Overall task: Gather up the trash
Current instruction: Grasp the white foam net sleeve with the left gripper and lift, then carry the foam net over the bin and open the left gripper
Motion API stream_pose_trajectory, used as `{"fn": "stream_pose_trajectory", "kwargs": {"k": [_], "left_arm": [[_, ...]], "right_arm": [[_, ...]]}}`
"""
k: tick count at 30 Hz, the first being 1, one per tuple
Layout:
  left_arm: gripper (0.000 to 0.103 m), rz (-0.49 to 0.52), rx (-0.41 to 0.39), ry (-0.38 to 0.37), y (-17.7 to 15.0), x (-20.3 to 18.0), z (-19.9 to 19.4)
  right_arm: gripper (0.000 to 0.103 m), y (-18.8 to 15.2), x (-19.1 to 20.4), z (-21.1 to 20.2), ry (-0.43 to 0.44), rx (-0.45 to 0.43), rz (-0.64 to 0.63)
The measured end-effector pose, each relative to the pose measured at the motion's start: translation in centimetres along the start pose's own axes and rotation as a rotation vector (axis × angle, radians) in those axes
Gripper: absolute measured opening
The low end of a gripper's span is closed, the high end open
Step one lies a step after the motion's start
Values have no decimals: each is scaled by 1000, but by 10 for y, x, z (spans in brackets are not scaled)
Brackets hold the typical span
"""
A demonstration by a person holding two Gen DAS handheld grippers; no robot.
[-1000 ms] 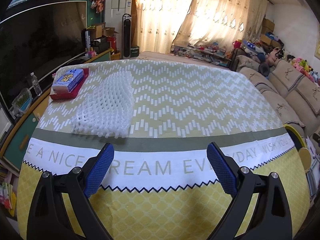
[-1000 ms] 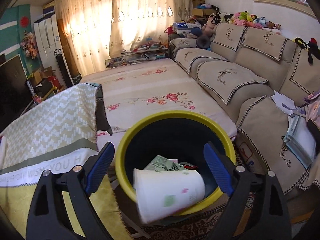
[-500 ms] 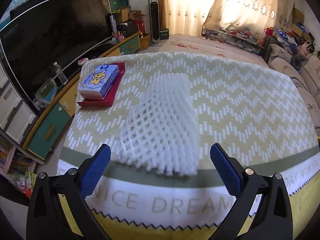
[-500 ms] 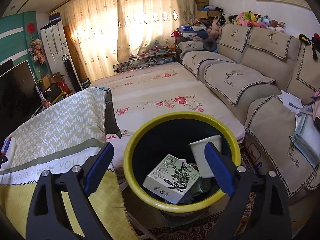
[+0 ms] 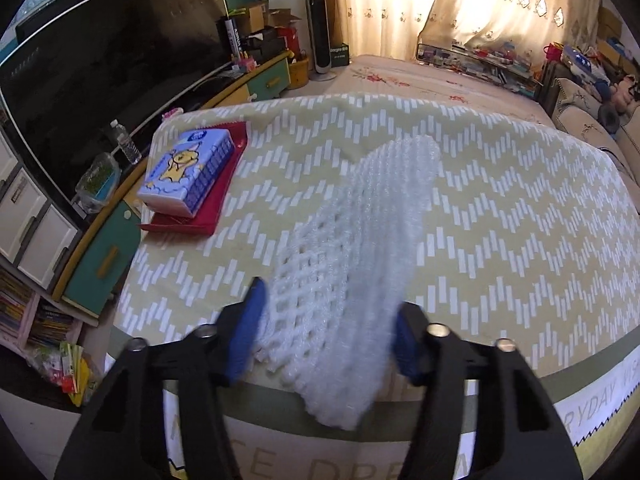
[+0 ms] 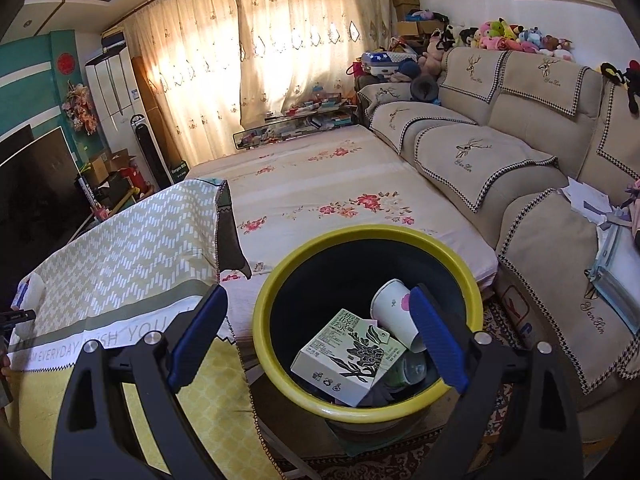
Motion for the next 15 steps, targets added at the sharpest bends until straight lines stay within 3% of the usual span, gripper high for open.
{"fn": "stream_pose_trajectory", "kwargs": {"k": [1,2,8,15], "left_arm": [[27,6,-14,-8,-1,0,-4],[21,9,-23,-20,-2,-1,-9],[19,92,-125,-71,-26,-27,-60],[19,340,-200,-241,-71,-131,-136]], "right_arm": [[87,0,0,0,1,0,0],[87,0,0,-1,4,0,-1],[87,3,-2,-10,0,-17,-10],[88,10,-23,-30,-39,-57,1]]}}
Point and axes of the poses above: each gripper's, at about its wrist camera, not at the fingertips, and z roughly the way its jaws point, x to its left, y to its top, the point moved 4 cm from there along z, roughly the way its jaws point, and after that the axes turned 15 degrees about x, right-handed, at the moved point
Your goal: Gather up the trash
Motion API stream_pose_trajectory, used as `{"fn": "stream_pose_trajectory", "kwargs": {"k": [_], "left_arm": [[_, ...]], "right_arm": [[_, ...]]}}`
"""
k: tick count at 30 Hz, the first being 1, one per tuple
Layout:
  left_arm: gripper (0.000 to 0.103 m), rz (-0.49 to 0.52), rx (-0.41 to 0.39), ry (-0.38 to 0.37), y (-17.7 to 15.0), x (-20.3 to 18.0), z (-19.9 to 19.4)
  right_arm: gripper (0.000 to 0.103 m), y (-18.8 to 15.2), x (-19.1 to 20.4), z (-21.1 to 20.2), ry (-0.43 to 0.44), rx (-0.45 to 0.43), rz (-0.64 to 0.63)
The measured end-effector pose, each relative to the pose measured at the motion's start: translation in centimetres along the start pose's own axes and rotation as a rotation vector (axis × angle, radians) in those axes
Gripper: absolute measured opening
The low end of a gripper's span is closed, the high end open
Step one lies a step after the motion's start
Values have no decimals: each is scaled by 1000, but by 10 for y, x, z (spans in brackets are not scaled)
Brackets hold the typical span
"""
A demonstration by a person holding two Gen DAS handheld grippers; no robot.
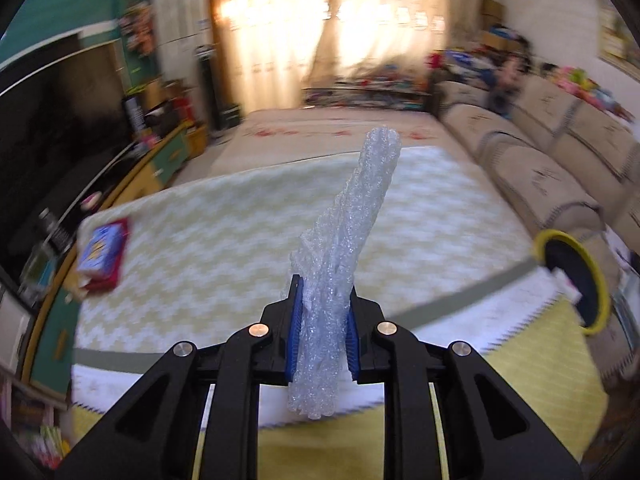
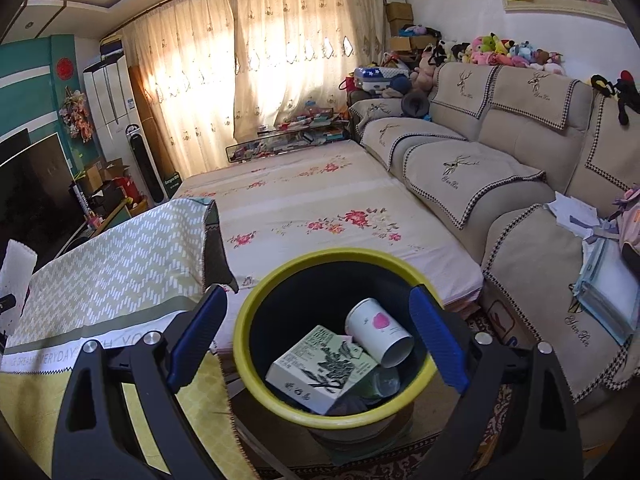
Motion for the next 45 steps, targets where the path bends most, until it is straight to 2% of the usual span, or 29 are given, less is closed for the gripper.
{"fn": "stream_pose_trajectory", "kwargs": {"k": [4,8,12,16,20,21,22,24,27,30,34,37,45], "left_arm": [[19,171,7,-141,3,-97,-15],[19,316,48,-244,5,-186,-13],[19,430,88,-279,8,-260,7],[19,488,146,-303,14,-320,34],[23,514,171,-284,29,-363,73],[32,512,169,-284,35,-374,83],[49,511,169,-276,39,-383,91],[73,499,163,-252,46,-392,105],[75,470,157,-240,52,-392,110],[79,421,136,-266,49,-368,91],[95,338,-19,-237,31,-304,28],[98,257,-104,-176,9,-248,-19],[98,50,-171,-6,-79,-115,-94]], "right_arm": [[88,2,-23,-11,-29,-25,15],[89,-2,-53,-20,-58,-39,52],[89,-6,-83,-26,-68,-46,97],[89,-10,-106,-34,-65,-62,138],[90,-12,-118,-38,-57,-64,148],[90,-12,-119,-38,-56,-63,148],[90,-12,-120,-37,-54,-62,150],[91,-13,-124,-37,-49,-60,155],[91,-12,-123,-36,-40,-56,149],[91,-13,-116,-35,-21,-47,124],[91,-18,-87,-37,31,-31,60],[93,-27,-51,-42,78,-17,-28],[96,-49,38,-69,174,-24,-202]]}}
Point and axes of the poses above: each gripper's, at about its wrist camera, not at the fingertips, and z roughly the way its jaws point, x to its left, y to its top, the point moved 4 cm from there along z, roughly the way its jaws point, and after that the axes turned 15 degrees about x, right-handed, at the moved point
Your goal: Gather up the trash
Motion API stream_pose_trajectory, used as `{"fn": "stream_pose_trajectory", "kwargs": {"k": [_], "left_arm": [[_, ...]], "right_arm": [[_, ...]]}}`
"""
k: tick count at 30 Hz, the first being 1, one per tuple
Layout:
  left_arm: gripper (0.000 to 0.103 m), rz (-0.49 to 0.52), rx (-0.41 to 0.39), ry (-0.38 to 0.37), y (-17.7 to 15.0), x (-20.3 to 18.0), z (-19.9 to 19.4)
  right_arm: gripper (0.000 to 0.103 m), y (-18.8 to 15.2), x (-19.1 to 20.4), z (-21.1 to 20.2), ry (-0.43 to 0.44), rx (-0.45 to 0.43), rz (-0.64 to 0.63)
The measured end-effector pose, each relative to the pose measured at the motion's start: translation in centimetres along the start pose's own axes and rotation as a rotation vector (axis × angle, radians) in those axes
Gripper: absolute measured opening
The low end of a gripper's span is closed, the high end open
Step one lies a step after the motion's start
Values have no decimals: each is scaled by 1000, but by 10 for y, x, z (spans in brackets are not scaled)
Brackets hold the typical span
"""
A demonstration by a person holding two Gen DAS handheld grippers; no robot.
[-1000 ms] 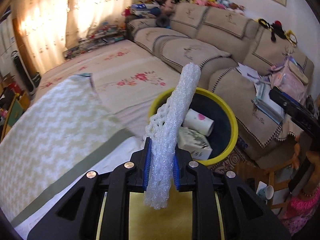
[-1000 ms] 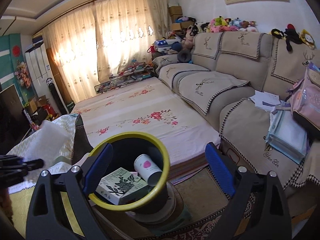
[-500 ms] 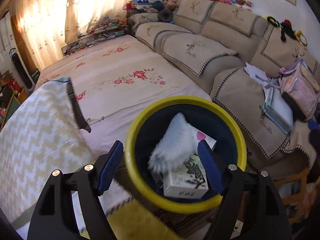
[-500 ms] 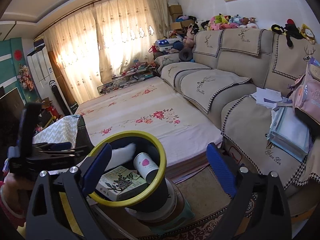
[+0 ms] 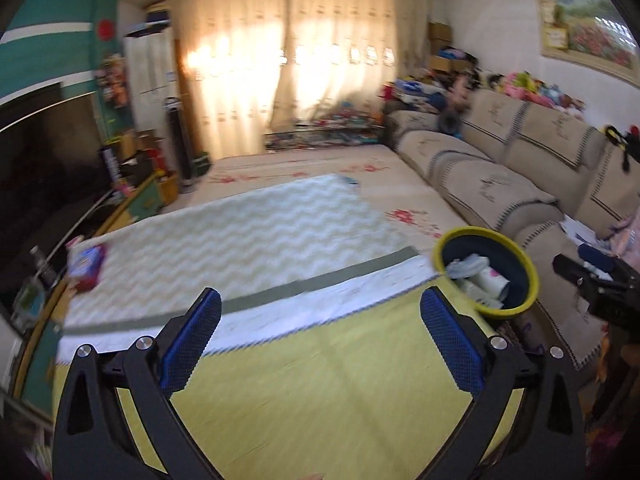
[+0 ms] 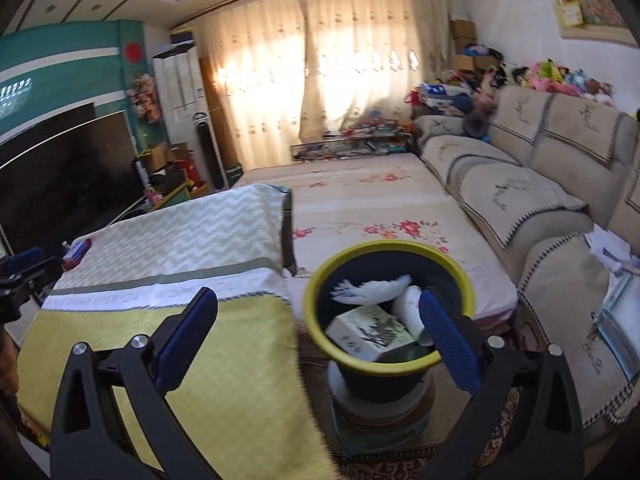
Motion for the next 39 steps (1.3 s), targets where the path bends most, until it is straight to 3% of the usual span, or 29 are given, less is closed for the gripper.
{"fn": "stream_pose_trajectory", "kwargs": {"k": [6,11,21,27,39], "left_arm": [[98,-196,-31,92,-58,87,-54],[98,-273,-57,157,-96,122,-82],[98,-342,-65,190,-140,131,-103],[98,-341,-93,197,-135,128,-113],[98,-320,-75,188,-125,122,-104]], "right_arm": [[96,-1,43,-20,16,-26,-77],[96,-6,55,-32,19,-24,-95],[96,-15,65,-45,40,-19,-114],[96,-15,68,-46,45,-18,-116],[96,-15,71,-39,46,-2,-118]]}}
Point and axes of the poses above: each gripper's, at about its wrist camera, not at the fingertips, and z roughly the way its jaws point, x to its left, y to its top, the point moved 4 cm from there along z, roughly the way its jaws point, and after that the axes turned 15 degrees about x, right-handed, at the moved point
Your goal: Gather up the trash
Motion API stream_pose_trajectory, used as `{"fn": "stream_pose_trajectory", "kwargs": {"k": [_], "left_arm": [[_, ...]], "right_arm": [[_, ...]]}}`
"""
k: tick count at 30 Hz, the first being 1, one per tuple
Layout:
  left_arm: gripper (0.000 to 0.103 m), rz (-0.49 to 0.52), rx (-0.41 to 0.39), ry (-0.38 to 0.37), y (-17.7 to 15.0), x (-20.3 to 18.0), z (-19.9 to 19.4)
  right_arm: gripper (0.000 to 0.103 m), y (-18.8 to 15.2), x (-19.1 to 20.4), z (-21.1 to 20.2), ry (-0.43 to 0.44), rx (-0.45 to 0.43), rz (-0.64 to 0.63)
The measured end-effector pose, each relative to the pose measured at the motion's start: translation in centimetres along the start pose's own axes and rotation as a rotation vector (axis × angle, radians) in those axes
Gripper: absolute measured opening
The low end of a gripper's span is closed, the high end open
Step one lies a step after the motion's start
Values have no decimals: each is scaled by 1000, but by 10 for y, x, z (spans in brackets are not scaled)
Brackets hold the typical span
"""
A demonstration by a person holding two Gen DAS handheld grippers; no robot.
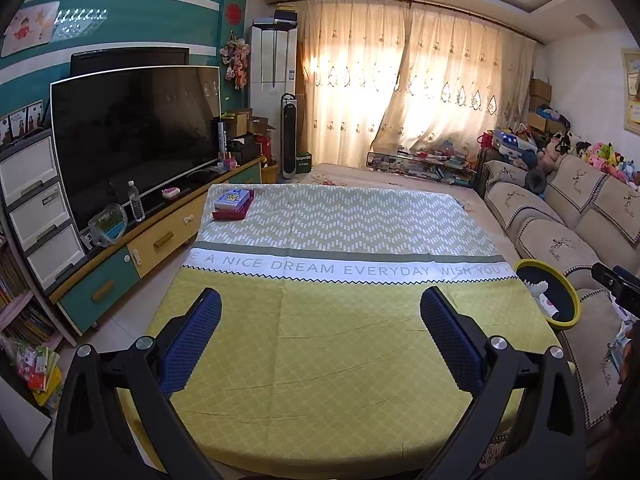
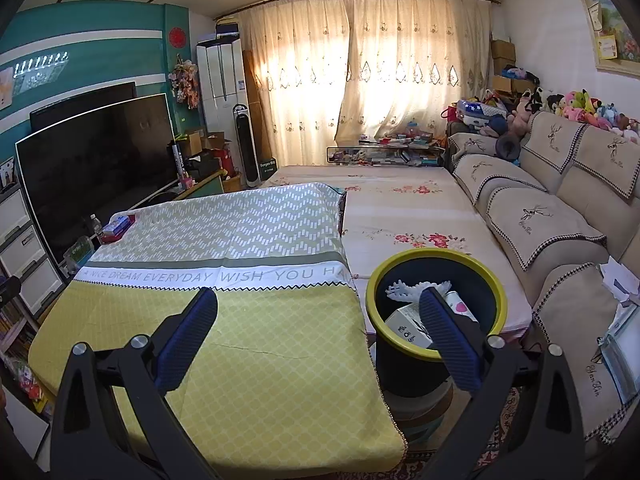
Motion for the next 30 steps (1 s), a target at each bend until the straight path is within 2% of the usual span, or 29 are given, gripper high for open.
{"fn": "stream_pose_trajectory", "kwargs": {"k": [30], "left_arm": [[98,8,7,-4,1,-8,2]], "right_arm": [[96,-2,-1,2,4,5,2]]}}
Point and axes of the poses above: each gripper's, at about its wrist camera, not at the fingertips, and z roughly the way its jaws point, x to its left, y to its top, the point moved 4 cm from there along z, roughly the way its jaws point, and after that the axes turned 15 degrees about x, right-handed, at the moved point
